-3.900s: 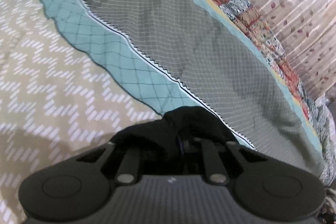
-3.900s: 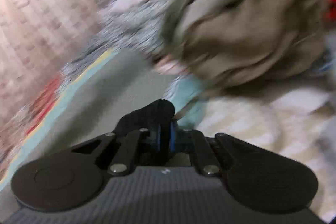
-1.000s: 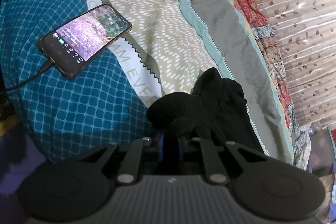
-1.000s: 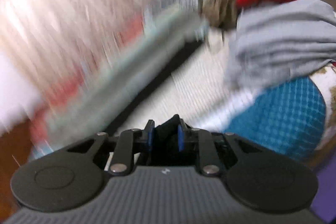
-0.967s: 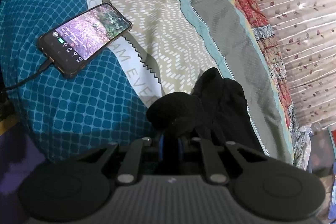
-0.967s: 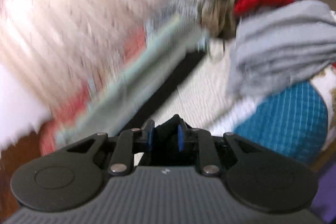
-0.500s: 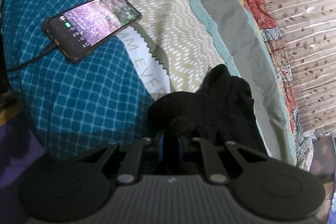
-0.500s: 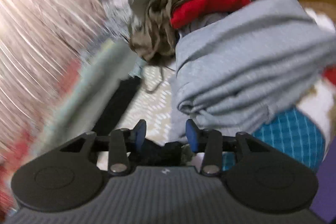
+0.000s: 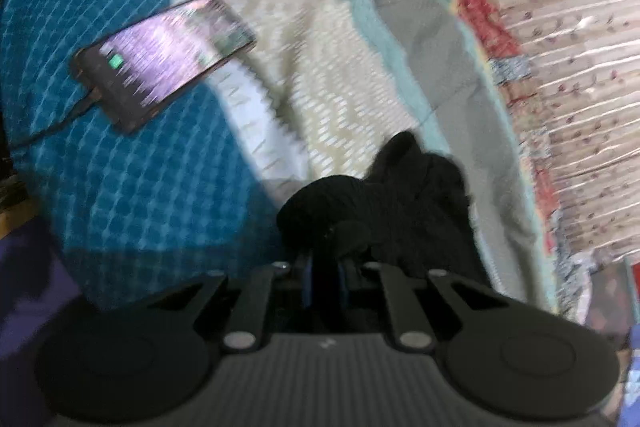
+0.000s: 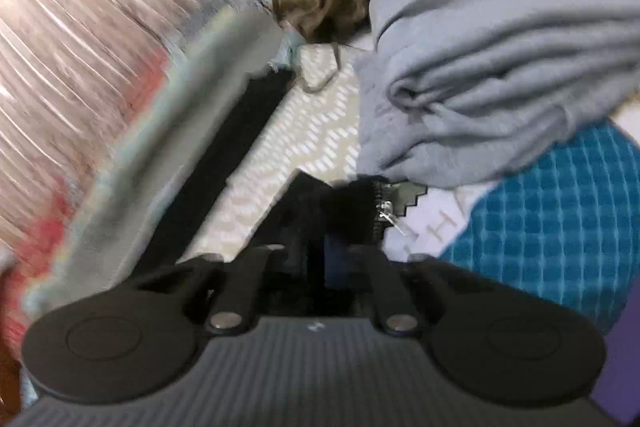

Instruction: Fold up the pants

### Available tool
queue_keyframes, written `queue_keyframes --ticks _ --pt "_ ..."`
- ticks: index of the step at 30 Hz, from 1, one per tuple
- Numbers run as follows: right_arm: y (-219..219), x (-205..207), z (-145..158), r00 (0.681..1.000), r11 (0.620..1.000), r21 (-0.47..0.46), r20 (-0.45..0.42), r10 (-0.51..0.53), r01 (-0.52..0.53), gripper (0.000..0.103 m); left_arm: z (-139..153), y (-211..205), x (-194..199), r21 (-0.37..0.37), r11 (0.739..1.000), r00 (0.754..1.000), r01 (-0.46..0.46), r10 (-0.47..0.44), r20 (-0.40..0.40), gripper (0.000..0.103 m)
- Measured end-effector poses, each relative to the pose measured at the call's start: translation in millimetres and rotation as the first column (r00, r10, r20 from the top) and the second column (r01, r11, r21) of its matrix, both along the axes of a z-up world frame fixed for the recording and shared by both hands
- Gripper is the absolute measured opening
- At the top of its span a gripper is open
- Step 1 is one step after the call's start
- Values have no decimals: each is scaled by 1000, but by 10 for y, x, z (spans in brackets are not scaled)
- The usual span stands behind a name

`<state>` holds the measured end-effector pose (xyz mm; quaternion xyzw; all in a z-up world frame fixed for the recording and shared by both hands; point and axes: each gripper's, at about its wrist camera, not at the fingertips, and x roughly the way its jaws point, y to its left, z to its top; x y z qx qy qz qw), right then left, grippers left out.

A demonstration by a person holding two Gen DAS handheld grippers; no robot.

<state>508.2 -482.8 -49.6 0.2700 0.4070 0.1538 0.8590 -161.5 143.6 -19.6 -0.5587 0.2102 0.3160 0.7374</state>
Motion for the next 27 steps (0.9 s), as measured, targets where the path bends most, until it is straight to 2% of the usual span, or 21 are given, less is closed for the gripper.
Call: queue_keyframes --ticks 2,6,9,12,13,15,18,20,21,22,23,25,27 --pt "-92 108 350 997 993 113 56 -46 39 9 183 54 50 29 1000 999 8 -9 48 9" --pt "-334 59 1087 971 964 258 210 -114 57 9 636 57 122 94 995 983 40 -56 176 9" --pt "-622 -176 1311 947 945 320 278 -163 69 9 806 -65 85 139 987 970 77 -106 217 9" --pt "-954 -439 1076 950 940 327 250 -188 100 9 653 -198 6 133 984 969 118 -143 199 9" --pt "-1057 -514 918 955 939 319 218 -201 125 9 514 -245 -17 111 985 974 133 -150 168 9" --pt "-1310 -676 418 962 931 297 102 -254 214 9 134 -335 -63 18 988 983 156 -157 94 10" --pt "-1606 -932 -330 932 908 209 -65 -357 362 9 -477 -509 -120 -103 980 984 171 -174 -23 9" --pt "-1662 -1051 -716 913 910 106 -134 -386 401 10 -733 -583 -166 -144 976 986 162 -167 -17 10" --pt "-1668 -1112 -820 904 905 85 -151 -401 416 14 -772 -592 -191 -151 976 988 155 -156 4 11" --pt "-1676 -1161 -840 895 897 90 -157 -417 433 25 -758 -586 -204 -157 975 988 157 -157 11 12" --pt "-1694 -1195 -812 883 882 97 -155 -443 460 28 -710 -573 -213 -160 972 985 170 -170 14 16" --pt "-1764 -1285 -662 857 851 97 -84 -509 516 42 -542 -556 -257 -119 973 980 199 -200 6 25" --pt "-1828 -1325 -441 839 836 73 -15 -544 544 42 -320 -566 -355 -27 972 972 235 -235 3 27"
